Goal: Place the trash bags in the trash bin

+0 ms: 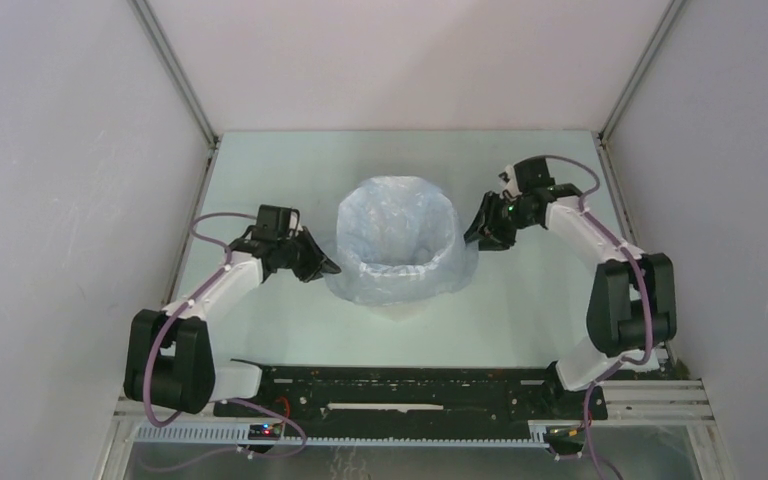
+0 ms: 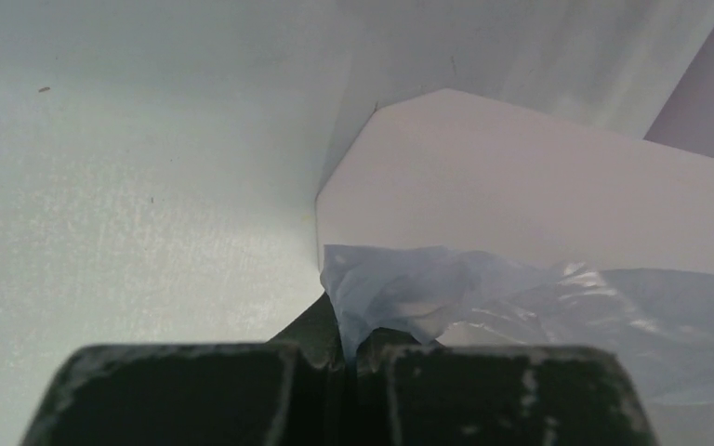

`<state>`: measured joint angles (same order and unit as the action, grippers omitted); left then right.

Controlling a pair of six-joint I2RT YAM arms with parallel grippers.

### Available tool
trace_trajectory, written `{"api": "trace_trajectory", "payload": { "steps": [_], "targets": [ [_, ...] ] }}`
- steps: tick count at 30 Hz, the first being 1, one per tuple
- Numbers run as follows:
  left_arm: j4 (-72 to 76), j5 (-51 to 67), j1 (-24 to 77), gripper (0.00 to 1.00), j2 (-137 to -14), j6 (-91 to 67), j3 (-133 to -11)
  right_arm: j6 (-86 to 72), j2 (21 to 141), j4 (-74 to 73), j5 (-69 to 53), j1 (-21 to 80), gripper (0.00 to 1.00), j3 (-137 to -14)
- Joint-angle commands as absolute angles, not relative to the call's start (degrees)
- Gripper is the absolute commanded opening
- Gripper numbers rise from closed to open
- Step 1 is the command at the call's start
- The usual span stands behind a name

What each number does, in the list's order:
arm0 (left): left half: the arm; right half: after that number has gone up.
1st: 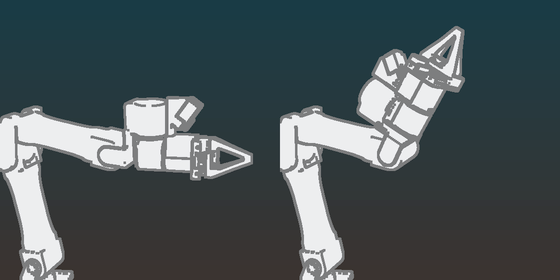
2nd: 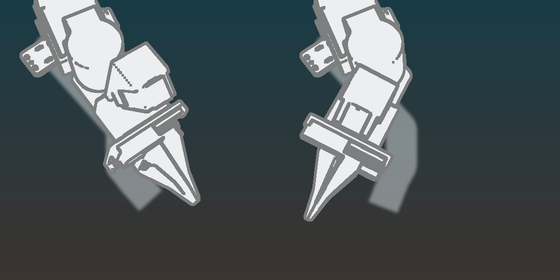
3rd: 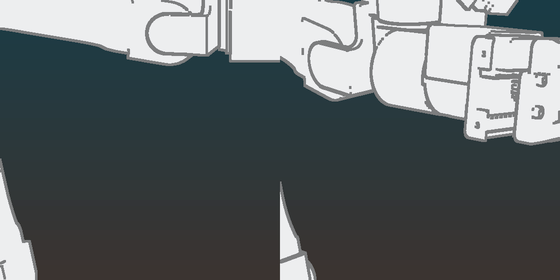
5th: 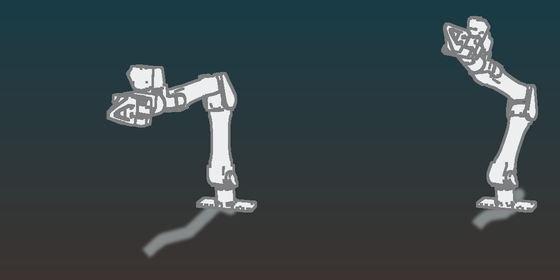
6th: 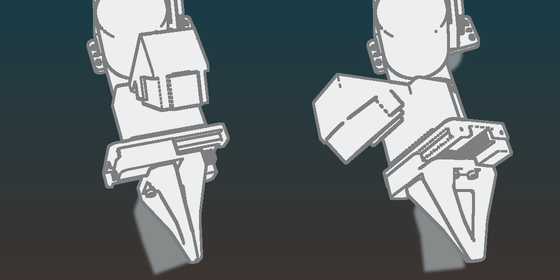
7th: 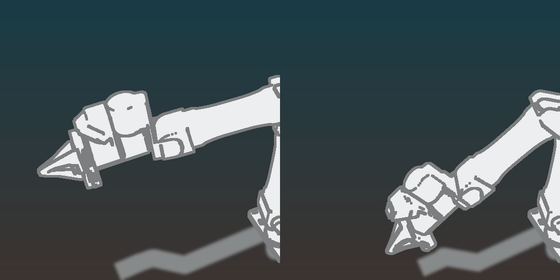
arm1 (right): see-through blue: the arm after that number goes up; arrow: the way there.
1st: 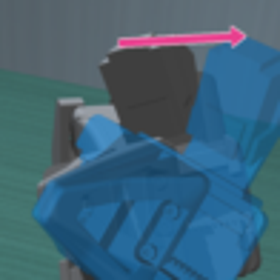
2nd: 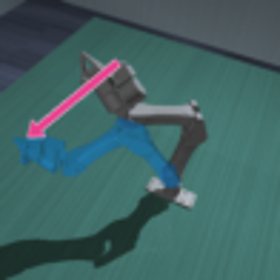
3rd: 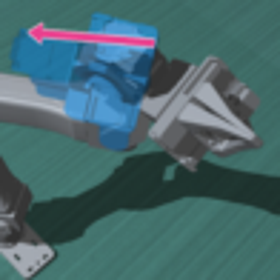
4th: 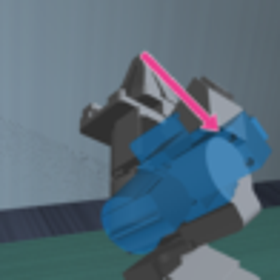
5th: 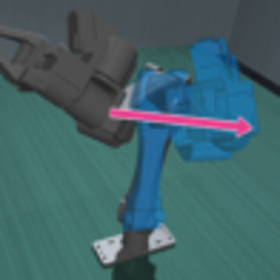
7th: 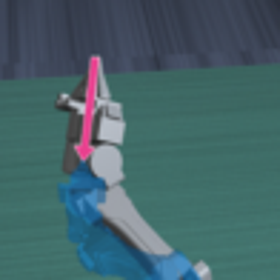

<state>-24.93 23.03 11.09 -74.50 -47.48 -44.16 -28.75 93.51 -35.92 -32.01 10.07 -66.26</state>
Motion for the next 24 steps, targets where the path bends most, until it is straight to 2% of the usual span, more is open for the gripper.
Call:
{"api": "trace_trajectory", "payload": {
  "steps": [1, 4, 7, 10, 13, 16, 21, 24],
  "targets": [
    [-24.7, 21.9, 12.8, 0.00, -73.3, -46.5, -41.5, -22.7, 82.7, -48.1, -25.2, 6.7, 0.60, -73.9],
    [-22.7, 22.2, 13.6, 0.00, -73.8, -47.8, -39.4, -20.7, 77.7, -52.9, -22.7, 5.7, 0.77, -79.6],
    [-22.3, 22.2, 14.0, 0.00, -74.2, -48.1, -39.0, -19.1, 76.7, -58.3, -18.0, 7.6, 0.81, -89.0],
    [-22.7, 21.8, 14.6, 0.00, -74.1, -48.3, -38.9, -17.6, 77.9, -60.8, -13.6, 14.5, 0.83, -100.4],
    [-22.4, 21.8, 15.2, 0.00, -74.2, -48.7, -38.6, -18.8, 80.7, -61.3, -12.2, 22.6, 0.83, -109.1],
    [-22.1, 22.1, 15.3, 0.00, -74.1, -49.0, -38.6, -19.8, 83.3, -61.4, -9.7, 31.3, 0.80, -112.0],
    [-21.8, 22.0, 15.6, 0.00, -73.6, -49.0, -38.5, -17.3, 87.0, -62.6, 2.2, 44.4, 0.64, -110.1],
    [-21.5, 22.1, 15.7, 0.00, -73.4, -49.1, -38.0, -16.1, 86.8, -58.5, 10.0, 48.2, 0.61, -102.0]
  ]
}}
